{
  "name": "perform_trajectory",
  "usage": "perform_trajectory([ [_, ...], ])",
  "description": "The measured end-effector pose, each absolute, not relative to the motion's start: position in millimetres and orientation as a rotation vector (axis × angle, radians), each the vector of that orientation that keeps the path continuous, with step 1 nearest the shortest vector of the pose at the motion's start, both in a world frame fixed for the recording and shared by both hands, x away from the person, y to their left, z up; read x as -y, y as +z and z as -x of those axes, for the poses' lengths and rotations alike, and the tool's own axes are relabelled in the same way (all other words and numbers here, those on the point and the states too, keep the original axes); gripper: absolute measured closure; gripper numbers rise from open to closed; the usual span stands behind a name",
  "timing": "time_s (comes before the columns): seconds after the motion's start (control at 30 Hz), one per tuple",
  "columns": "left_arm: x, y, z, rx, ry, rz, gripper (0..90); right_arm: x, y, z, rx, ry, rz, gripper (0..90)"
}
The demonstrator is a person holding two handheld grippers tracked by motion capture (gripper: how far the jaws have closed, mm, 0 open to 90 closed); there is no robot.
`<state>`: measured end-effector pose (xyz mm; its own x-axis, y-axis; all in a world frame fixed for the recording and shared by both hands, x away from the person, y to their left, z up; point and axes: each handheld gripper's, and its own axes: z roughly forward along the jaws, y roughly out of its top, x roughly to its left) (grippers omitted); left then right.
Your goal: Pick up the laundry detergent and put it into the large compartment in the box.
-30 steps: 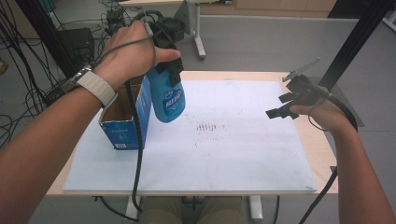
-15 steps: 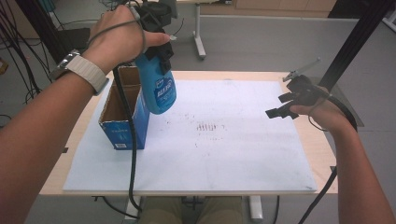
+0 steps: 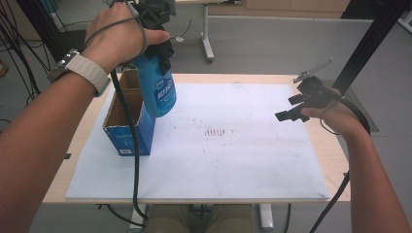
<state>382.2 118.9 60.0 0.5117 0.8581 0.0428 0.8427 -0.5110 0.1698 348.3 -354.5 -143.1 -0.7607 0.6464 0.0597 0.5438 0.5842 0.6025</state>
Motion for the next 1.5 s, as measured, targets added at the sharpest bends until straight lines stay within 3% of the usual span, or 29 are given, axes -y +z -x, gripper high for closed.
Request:
perform_trajectory([
  [1.5, -173, 80, -401, -1.807, 0.173, -2.413, 37.6, 343, -152, -371, -2.684, 0.933, -0.963, 11.5],
])
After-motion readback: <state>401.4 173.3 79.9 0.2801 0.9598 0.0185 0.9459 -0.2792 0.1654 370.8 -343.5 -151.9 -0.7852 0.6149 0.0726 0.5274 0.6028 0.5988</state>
